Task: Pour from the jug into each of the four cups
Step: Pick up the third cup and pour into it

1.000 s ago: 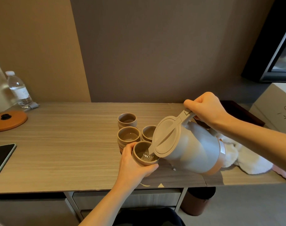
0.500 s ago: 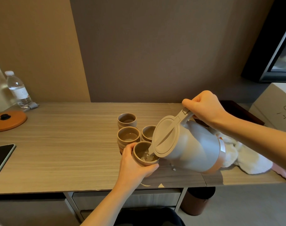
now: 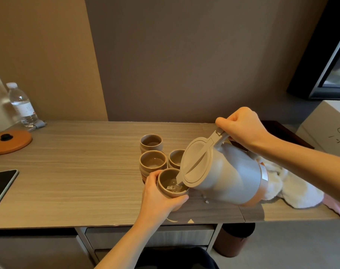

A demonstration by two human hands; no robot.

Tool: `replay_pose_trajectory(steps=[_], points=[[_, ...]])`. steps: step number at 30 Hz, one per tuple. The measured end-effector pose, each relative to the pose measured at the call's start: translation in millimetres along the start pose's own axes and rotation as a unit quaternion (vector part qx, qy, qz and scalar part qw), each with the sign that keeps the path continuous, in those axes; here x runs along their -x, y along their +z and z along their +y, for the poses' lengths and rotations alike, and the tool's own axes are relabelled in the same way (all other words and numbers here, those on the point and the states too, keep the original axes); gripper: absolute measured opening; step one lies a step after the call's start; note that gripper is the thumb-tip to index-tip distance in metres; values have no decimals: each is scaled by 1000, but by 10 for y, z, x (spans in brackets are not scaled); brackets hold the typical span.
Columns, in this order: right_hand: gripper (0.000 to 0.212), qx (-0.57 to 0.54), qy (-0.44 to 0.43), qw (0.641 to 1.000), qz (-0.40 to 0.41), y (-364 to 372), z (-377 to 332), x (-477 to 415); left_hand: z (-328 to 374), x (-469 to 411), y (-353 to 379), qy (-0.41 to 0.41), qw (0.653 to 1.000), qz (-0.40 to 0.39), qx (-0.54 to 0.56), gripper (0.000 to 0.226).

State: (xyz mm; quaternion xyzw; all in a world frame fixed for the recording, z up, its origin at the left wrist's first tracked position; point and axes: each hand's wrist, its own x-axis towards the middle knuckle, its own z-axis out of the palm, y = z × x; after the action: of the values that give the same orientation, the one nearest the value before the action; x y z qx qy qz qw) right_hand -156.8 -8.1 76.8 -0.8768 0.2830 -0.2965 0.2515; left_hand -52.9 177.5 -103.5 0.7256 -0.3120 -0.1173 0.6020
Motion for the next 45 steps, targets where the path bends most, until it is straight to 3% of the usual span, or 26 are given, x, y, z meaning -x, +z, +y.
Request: replay_pose_trajectory(steps=[45], points=[[55, 35, -6, 999, 10, -34, -10, -37, 31, 7, 43, -10, 1000, 0, 23, 90]])
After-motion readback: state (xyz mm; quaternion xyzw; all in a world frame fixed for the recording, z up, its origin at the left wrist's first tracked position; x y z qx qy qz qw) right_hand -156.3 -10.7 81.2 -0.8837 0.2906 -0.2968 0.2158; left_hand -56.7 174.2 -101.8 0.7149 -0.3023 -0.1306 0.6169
